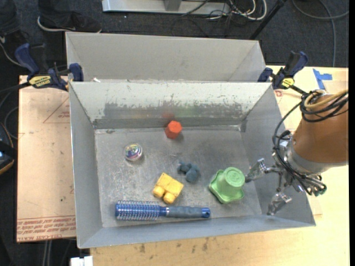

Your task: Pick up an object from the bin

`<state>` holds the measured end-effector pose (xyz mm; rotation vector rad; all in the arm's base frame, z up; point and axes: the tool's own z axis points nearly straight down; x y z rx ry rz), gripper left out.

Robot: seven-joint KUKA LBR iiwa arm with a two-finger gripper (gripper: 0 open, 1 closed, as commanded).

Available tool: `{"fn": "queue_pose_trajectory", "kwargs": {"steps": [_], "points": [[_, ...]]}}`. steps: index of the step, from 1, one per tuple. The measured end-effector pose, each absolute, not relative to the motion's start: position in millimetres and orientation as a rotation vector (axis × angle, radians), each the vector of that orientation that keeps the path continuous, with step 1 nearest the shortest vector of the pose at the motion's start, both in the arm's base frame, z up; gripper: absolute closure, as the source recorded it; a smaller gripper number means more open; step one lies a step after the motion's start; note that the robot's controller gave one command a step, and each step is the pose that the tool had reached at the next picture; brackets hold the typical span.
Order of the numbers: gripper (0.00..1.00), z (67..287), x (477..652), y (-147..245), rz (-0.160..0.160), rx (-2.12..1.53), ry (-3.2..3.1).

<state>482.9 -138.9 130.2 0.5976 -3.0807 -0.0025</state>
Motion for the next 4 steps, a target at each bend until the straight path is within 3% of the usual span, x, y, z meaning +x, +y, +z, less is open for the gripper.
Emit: {"fn": "queue_pose_trajectory", "kwargs": {"steps": [1,2,3,4], "points": [[0.00,124,479.6,-35,-0.009,0.740,-3.054],[0.00,80,496.6,27,0.009,0.899,-3.036],[0.00,145,513.6,93,-0.006,0.546,-3.103],[0.00,99,525.1,122,-0.003,0.841,-3.028]]}}
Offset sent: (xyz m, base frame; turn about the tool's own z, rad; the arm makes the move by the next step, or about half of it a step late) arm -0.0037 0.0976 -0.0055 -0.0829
